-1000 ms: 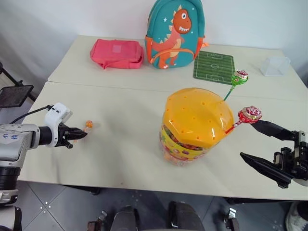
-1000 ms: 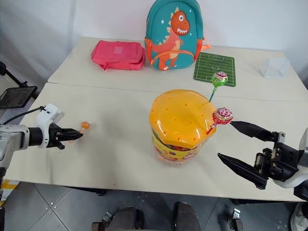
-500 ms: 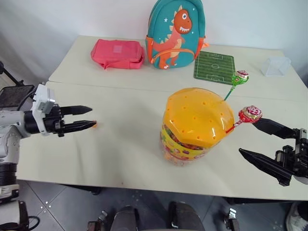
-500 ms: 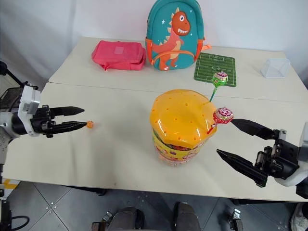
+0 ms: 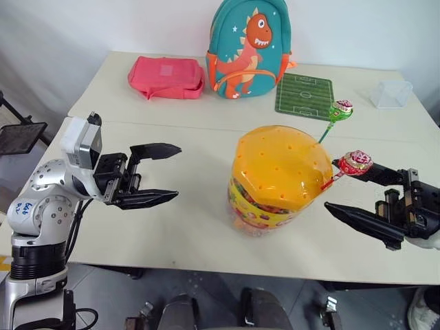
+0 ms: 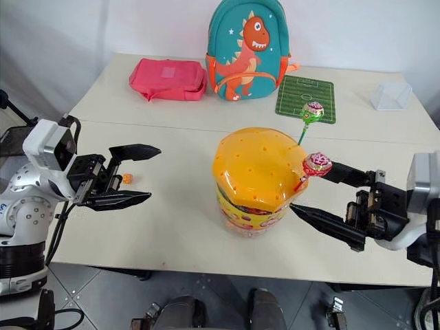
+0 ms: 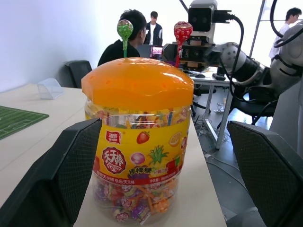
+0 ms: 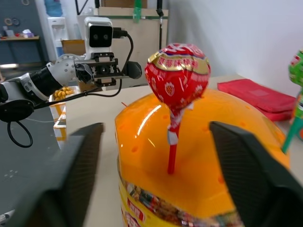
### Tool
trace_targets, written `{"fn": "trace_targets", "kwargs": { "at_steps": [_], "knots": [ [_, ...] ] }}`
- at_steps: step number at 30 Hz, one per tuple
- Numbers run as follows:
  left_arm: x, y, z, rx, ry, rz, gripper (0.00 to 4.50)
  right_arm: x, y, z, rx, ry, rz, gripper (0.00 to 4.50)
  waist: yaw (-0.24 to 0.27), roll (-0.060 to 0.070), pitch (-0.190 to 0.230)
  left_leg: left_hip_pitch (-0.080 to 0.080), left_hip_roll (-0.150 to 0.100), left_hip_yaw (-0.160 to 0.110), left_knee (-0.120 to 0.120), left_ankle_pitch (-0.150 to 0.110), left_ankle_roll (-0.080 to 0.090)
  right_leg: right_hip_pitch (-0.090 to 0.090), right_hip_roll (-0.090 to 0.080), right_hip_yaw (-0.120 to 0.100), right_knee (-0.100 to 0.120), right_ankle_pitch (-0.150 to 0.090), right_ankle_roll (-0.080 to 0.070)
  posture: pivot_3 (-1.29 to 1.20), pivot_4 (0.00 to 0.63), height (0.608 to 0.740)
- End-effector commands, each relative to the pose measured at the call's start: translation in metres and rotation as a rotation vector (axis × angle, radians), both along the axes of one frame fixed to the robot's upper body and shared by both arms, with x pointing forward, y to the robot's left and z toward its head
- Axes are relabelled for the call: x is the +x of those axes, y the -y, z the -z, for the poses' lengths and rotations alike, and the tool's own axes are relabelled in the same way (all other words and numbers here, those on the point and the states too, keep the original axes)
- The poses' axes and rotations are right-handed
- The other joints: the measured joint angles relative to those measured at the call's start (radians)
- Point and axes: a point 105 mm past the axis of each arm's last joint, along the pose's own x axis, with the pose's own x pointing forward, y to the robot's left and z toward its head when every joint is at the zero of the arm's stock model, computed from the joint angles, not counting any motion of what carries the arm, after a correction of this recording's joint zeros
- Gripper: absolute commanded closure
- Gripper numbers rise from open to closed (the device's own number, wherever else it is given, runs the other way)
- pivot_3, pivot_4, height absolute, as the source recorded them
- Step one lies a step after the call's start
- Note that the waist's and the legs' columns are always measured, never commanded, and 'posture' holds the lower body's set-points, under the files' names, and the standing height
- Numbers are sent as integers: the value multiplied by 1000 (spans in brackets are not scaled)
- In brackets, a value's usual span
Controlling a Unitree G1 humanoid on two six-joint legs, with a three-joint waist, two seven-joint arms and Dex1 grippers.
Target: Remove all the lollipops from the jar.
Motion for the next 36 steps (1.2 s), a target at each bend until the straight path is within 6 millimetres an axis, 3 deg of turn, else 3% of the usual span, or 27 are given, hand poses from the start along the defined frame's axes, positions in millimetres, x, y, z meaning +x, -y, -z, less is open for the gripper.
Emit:
{"fn": "trace_targets", "kwargs": {
  "at_steps": [1, 8, 14, 18, 19, 22, 25, 27, 29, 32, 36],
  "knots": [
    [-2, 3, 0, 3, 27, 7, 0, -1, -1, -3, -8, 12, -8, 2219, 1, 0, 0, 0, 0, 0, 0, 0, 0, 0, 0, 0, 0, 0, 0, 0, 150, 740],
    [-1, 0, 3, -3, 20, -1, 0, -1, -2, -8, 33, -20, -36, 4434, -1, 0, 0, 0, 0, 0, 0, 0, 0, 0, 0, 0, 0, 0, 0, 0, 150, 740],
    [-1, -3, 7, 16, 3, 22, 0, -1, 8, -50, 226, 6, -45, 4471, -3, 0, 0, 0, 0, 0, 0, 0, 0, 0, 0, 0, 0, 0, 0, 0, 150, 740],
    [2, 2, 5, 8, 32, 42, 0, 8, 31, -74, 302, 44, 91, 4471, 1, 0, 0, 0, 0, 0, 0, 0, 0, 0, 0, 0, -1, 0, 0, 0, 150, 740],
    [2, 4, 6, 11, 31, 47, 0, 18, 51, -73, 316, 15, 198, 4471, 3, 0, 0, -1, 0, -1, 0, 0, 0, 0, 0, -1, -1, 0, 0, 0, 150, 740],
    [1, 6, 9, 21, 26, 62, 0, 42, 104, -49, 221, -131, 519, 4471, 4, 0, 0, -2, -1, -1, 0, -1, 2, 0, -2, -1, -1, 0, 0, 0, 150, 740],
    [0, 7, 12, 32, 19, 70, 0, 58, 159, 17, -202, -421, 923, 4471, 0, 2, -1, -3, -2, 0, -1, -2, 4, 0, -3, -1, -5, 0, 0, 0, 150, 740],
    [1, 7, 15, 43, 20, 74, 0, 56, 195, 49, -405, -604, 1129, 4471, -5, 3, -1, -3, -2, 2, -1, -2, 4, 0, -3, -1, -8, 1, 2, 0, 150, 740],
    [1, 6, 16, 52, 18, 80, 0, 57, 197, 57, -393, -632, 1123, 4471, -11, 3, -1, -3, -1, 4, -1, -2, 4, 0, -3, -1, -9, 1, 2, 0, 150, 740],
    [-2, 11, 16, 54, 37, 94, 0, 53, 198, 91, -464, -727, 1094, 4471, -19, 4, -2, -2, -1, 4, -2, -1, 3, 0, -1, -1, -8, 1, 2, 0, 150, 740],
    [-8, 16, 16, 44, 45, 116, 0, 52, 202, 111, -515, -779, 1098, 4471, -24, 7, 0, -2, -1, 4, -2, -1, 3, 0, -1, -1, -8, 1, 2, 0, 150, 740]
  ]
}}
